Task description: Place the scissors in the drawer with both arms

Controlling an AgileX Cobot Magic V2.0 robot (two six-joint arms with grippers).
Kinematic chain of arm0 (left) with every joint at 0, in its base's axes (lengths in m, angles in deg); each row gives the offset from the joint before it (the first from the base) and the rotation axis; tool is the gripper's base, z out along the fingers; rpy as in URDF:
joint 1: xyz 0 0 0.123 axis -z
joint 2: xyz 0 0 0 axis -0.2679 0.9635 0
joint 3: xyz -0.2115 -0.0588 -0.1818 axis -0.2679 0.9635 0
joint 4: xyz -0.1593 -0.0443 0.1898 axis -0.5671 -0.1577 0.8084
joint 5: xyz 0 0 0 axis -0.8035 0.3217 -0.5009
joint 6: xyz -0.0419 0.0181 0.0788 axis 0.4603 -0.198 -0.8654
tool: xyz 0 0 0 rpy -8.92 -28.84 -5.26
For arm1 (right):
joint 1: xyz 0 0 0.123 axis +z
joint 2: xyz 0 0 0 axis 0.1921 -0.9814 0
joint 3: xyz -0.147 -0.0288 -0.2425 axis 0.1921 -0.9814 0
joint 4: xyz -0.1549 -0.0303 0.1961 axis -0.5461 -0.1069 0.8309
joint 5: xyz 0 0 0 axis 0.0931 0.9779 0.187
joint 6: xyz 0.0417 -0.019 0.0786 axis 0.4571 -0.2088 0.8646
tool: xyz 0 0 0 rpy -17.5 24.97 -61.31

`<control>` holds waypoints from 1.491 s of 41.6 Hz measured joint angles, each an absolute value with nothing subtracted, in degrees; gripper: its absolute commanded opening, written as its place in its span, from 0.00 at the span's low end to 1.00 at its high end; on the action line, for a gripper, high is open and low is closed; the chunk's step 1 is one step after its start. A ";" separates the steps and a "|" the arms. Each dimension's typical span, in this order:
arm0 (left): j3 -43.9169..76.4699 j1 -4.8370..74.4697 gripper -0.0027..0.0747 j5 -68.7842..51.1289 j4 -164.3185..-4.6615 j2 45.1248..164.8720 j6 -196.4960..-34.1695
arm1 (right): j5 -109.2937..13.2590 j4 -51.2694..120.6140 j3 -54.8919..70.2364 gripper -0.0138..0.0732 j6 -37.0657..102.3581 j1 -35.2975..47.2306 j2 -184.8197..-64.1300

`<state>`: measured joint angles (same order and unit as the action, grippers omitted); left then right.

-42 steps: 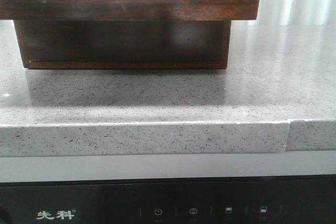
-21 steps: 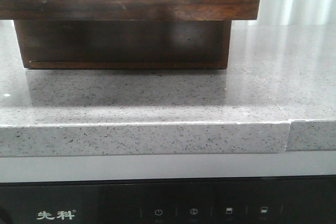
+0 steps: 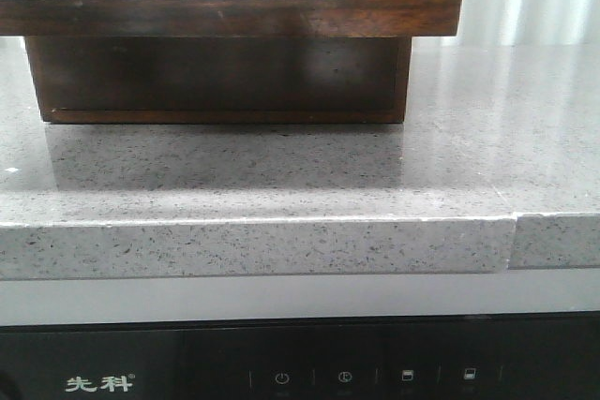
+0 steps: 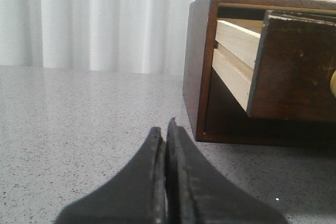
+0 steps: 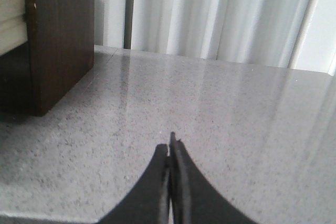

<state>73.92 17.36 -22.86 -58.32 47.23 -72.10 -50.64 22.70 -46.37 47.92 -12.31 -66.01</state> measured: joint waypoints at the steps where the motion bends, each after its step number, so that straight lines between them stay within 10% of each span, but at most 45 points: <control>1: 73.92 17.36 0.01 -22.86 -58.32 47.23 -72.10 | -52.07 22.70 -48.30 0.08 47.92 -12.31 -65.72; 62: 73.92 17.36 0.01 -22.86 -58.32 47.23 -72.10 | -59.66 20.31 -54.18 0.08 58.35 -11.50 -65.48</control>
<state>73.92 17.36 -22.86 -58.32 47.23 -72.10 -59.66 20.31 -54.18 58.35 -11.50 -65.48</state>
